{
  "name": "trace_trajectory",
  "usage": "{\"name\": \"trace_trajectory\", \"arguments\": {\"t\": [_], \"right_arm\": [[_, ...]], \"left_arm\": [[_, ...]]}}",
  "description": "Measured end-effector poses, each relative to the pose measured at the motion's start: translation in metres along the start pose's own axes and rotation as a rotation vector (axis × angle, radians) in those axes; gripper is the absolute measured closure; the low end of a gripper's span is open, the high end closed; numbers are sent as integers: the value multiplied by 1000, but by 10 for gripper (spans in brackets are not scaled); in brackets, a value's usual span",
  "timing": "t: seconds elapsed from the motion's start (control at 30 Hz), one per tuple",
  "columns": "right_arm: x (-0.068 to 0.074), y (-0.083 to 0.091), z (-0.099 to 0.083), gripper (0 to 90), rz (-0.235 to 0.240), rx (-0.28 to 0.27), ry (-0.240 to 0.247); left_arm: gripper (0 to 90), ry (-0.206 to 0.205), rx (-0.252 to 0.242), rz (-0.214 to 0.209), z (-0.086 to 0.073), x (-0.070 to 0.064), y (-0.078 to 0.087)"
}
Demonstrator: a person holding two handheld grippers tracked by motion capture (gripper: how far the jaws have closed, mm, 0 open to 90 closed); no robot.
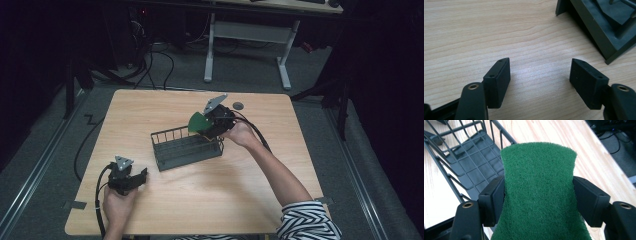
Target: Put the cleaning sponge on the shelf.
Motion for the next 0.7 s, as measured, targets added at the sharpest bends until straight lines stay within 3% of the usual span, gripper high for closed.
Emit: {"name": "trace_trajectory", "arguments": {"t": [0.17, 0.7], "right_arm": [[-4, 0, -1, 294, 32, -1, -44], [-2, 3, 0, 302, 49, 6, -57]], "left_arm": [[336, 0, 0, 0, 0, 0, 0], [337, 1, 0, 0, 0, 0, 0]]}}
Point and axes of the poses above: each handheld gripper's, and its own axes: y roughly backward along the jaws, z roughly out of its top, x roughly to its left, the point moved 2 cm from there along -y, roughly forward along the jaws, and after that the axes turned 5 degrees about -z, right-handed, at the moved point
